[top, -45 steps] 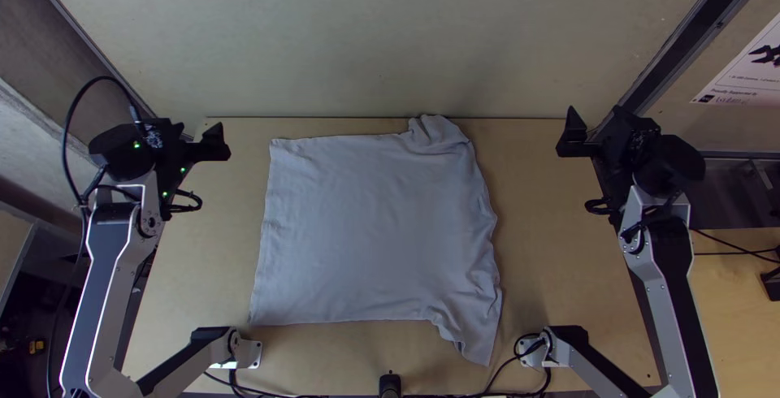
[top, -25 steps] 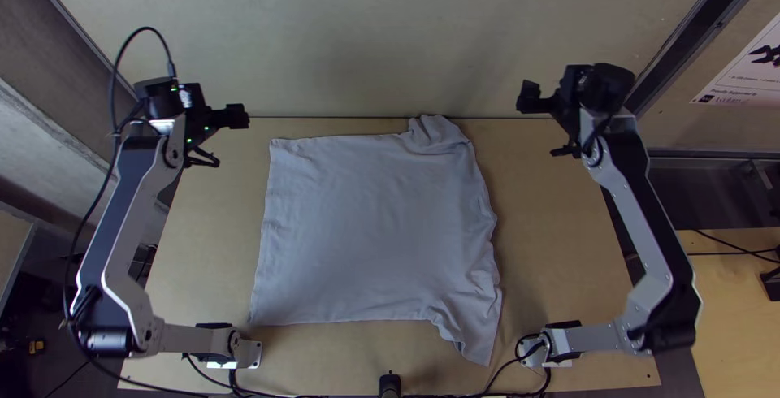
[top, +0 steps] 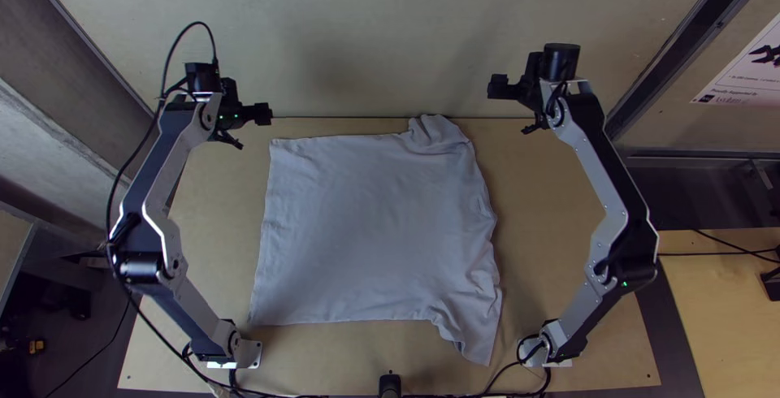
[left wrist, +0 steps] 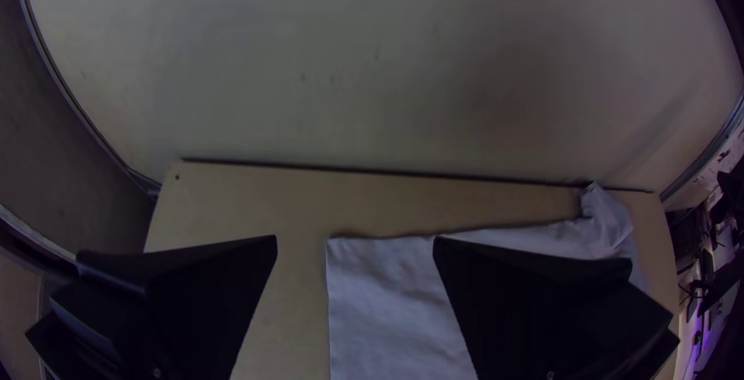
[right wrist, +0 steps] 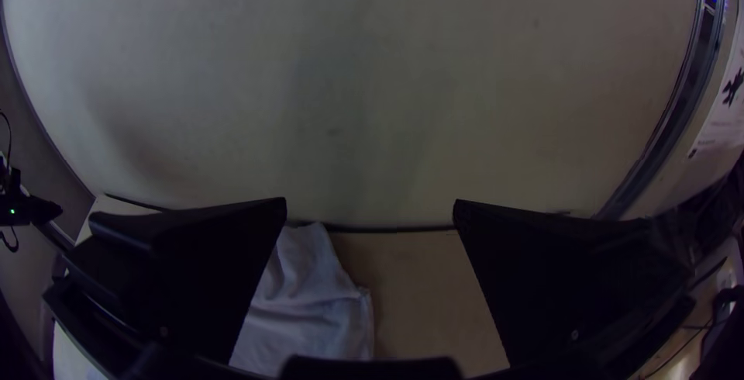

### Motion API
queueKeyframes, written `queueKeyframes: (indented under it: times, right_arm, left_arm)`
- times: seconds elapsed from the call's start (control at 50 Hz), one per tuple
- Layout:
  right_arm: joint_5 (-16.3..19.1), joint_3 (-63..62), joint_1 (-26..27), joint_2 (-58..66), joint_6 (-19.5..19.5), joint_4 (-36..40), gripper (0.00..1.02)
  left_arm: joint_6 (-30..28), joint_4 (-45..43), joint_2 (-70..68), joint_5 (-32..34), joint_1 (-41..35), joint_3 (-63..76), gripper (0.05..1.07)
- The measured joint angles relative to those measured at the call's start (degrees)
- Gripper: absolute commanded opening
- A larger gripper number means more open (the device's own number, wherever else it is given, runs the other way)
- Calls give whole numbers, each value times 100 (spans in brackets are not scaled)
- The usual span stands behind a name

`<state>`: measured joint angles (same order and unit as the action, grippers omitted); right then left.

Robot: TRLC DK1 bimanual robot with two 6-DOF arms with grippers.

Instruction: Fold the t-shirt

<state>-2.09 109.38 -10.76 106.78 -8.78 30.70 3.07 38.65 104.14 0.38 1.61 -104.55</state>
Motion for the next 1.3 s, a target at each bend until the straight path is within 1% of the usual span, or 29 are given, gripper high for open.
queueKeyframes:
  times: [0.18,0.24,0.26,0.4,0.54,0.98,1.02,1.1,1.18,1.2,1.24,1.3]
  right_arm:
    - [44,341,-39,391,-149,267,99]
    - [61,417,-50,492,-173,284,99]
    - [83,442,-50,525,-175,286,99]
    - [146,562,-76,728,-260,293,99]
    - [149,715,-76,931,-323,306,99]
    - [149,1161,-76,1491,-345,345,99]
    - [149,1228,-79,1563,-345,400,99]
    - [151,1425,-83,1746,-348,505,99]
    - [184,1764,-85,2017,-376,719,99]
    - [205,1853,-85,2087,-400,767,99]
    - [254,1993,-85,2227,-435,807,99]
    - [304,2105,-87,2400,-474,835,99]
  left_arm:
    - [-4,151,603,-61,0,-162,101]
    - [-4,181,796,-105,0,-273,92]
    - [-4,181,844,-107,0,-295,91]
    - [-7,203,1226,-153,0,-490,91]
    - [-7,203,1613,-393,0,-697,91]
    - [-50,249,2599,-719,0,-1373,90]
    - [-52,267,2667,-734,0,-1414,84]
    - [-55,297,2771,-737,0,-1449,64]
    - [-59,319,2826,-741,-2,-1475,55]
    - [-68,330,2826,-750,-7,-1488,51]
    - [-70,352,2835,-752,-13,-1495,41]
    - [-70,367,2835,-752,-35,-1502,21]
